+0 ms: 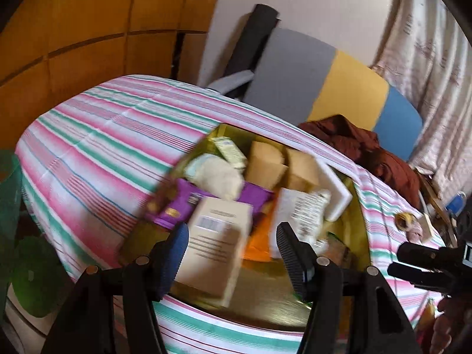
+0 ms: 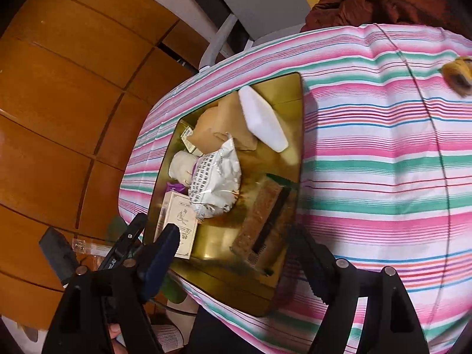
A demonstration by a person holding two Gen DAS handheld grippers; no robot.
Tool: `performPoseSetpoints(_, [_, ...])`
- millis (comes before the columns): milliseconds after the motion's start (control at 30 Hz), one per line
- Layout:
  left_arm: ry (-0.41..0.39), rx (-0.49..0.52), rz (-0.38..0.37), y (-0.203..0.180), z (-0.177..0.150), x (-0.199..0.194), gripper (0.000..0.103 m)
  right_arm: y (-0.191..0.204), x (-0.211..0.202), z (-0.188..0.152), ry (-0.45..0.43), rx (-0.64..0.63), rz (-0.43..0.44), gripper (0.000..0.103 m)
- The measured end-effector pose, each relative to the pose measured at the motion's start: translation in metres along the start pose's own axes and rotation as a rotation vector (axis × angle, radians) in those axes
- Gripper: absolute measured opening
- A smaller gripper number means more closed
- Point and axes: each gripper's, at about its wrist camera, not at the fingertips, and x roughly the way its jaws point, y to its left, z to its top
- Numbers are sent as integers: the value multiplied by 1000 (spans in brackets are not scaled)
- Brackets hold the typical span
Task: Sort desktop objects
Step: 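Open both tools to drop the box and cracker packet into the tray, then move both tools back toward the remaining items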
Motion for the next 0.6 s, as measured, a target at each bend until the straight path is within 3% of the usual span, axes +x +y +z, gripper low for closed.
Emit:
performPoseSetpoints(300, [63,124,-127,-64,-20,1,63,-70,-57,-9,-72,91,-129,87])
performPoseSetpoints(600, [98,254,-222,-123,-39,-4,63,-161,-133,-7,-86,207,-348,96])
